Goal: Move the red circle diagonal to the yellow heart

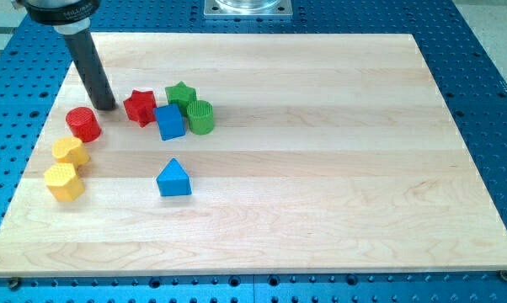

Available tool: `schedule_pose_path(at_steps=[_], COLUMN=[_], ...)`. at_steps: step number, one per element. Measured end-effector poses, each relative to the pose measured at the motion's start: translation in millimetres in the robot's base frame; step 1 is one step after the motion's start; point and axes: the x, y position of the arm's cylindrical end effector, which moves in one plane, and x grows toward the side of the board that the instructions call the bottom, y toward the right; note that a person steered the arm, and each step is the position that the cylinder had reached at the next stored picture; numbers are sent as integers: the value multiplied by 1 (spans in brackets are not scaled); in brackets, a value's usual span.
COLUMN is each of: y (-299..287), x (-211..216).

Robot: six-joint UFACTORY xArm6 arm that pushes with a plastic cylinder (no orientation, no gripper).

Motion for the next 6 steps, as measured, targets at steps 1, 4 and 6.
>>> schedule_pose_path(at_steps=[1,4,6], y=[29,-97,-33], x=[0,0,39])
